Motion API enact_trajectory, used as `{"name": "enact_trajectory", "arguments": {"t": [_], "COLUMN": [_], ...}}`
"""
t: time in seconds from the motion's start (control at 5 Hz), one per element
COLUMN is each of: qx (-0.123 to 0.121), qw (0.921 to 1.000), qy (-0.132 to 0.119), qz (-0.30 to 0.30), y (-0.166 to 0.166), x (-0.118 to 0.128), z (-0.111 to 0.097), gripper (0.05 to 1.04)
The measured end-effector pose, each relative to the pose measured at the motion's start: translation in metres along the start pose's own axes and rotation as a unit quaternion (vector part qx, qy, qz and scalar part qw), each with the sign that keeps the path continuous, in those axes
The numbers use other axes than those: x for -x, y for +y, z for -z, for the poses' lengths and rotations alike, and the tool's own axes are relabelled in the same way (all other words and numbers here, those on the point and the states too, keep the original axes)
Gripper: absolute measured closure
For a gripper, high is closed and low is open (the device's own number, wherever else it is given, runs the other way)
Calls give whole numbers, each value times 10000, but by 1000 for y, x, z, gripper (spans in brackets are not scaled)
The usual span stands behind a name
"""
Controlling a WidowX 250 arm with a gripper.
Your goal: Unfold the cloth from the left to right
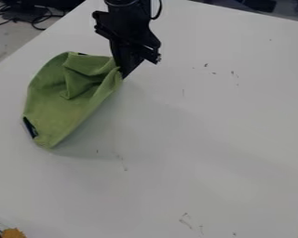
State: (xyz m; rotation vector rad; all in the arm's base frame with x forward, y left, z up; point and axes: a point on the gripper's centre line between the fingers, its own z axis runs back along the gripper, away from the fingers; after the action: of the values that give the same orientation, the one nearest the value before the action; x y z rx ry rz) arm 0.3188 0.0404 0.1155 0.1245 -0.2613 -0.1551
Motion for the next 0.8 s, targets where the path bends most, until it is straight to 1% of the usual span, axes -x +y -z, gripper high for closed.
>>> {"name": "enact_trajectory", "arguments": {"t": [0.2, 0.4, 0.6, 0.8], "qx": [103, 171, 209, 236], "qw": [9999, 9996, 9987, 9973], "qy": [-29, 38, -70, -277], "qz": [-27, -239, -453, -639], "y": [-25, -51, -64, -77], "x": [-1, 9, 33, 49], "z": [-1, 10, 29, 33], "gripper": [1024, 1024, 1024, 1024]}}
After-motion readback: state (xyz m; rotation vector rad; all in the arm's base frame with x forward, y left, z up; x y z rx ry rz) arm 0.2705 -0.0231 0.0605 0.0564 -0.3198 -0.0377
